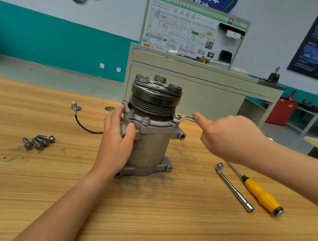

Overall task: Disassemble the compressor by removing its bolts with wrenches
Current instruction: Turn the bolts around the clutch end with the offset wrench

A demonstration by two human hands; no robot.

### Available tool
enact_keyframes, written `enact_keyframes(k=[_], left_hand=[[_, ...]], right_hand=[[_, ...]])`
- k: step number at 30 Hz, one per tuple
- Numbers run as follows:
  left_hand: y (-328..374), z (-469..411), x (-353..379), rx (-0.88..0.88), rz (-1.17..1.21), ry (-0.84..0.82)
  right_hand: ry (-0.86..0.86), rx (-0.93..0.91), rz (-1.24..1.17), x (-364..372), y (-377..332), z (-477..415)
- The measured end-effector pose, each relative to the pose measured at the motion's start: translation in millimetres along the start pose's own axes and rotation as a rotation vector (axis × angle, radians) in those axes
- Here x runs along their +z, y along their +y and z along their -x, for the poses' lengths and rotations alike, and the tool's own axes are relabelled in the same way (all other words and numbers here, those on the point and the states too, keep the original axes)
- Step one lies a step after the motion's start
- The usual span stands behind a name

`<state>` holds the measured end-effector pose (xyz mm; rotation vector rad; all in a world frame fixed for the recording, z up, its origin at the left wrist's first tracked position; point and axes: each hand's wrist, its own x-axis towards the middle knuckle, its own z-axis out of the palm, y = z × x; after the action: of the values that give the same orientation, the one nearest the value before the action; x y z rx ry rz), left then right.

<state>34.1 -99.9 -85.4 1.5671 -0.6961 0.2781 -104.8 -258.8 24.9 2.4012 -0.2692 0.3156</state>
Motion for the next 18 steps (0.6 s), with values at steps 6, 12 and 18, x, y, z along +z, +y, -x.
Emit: enact_keyframes(k=[6,12,18], left_hand=[[-1,-1,0,-0.005,0.005,0.002],[-3,-2,0,0.005,-0.003,0.002],[-2,-1,0,0.000,-0.006,0.000]], right_hand=[[0.041,-0.074,-0.003,28,23,-17],[0.491,-0.044,-0.238,61,6,-45],[0.620,0.013,-0.409,53,-6,-58]])
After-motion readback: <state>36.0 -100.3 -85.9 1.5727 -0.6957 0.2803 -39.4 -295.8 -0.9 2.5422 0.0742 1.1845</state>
